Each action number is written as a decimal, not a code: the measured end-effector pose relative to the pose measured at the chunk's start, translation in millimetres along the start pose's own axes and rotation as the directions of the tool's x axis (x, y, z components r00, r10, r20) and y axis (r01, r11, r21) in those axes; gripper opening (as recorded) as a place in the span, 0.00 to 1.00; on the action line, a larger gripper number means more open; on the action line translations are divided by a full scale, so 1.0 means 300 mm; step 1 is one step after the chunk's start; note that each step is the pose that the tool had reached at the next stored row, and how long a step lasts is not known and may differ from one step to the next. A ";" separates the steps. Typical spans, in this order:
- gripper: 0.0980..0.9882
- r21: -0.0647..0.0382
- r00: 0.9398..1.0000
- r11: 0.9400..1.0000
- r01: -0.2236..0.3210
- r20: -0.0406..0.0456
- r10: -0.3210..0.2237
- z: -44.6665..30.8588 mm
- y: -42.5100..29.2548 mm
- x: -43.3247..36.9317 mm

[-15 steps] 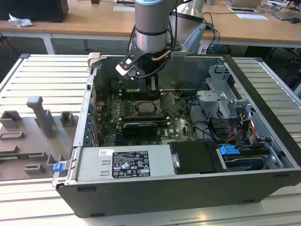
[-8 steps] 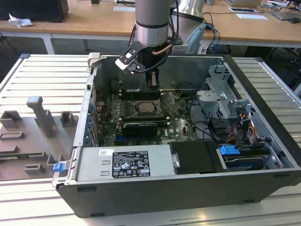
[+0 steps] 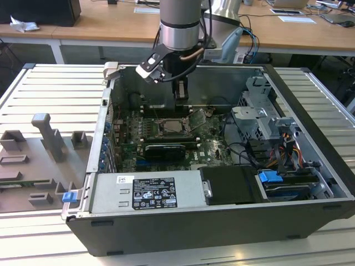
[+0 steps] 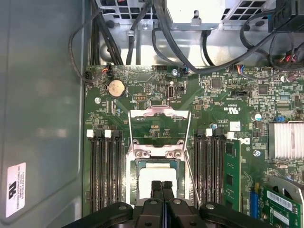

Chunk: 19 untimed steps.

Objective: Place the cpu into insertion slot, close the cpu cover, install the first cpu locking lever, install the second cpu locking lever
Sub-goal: 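Close the cpu cover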

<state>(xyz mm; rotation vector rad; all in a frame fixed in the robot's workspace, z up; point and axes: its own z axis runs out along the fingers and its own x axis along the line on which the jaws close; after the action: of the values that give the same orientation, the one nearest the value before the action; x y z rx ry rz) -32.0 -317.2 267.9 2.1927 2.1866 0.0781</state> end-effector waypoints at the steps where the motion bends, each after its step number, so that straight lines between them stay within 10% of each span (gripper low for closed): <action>1: 0.01 0.000 1.000 1.000 0.000 0.000 0.000 -0.006 0.000 0.000; 13: 0.01 0.000 1.000 1.000 0.000 0.000 0.000 -0.091 0.006 0.001; 19: 0.01 0.000 1.000 1.000 0.000 0.000 0.000 -0.089 0.034 0.001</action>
<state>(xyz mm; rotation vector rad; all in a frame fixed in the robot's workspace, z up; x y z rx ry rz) -23.7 -317.0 295.3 2.1927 2.1867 0.0781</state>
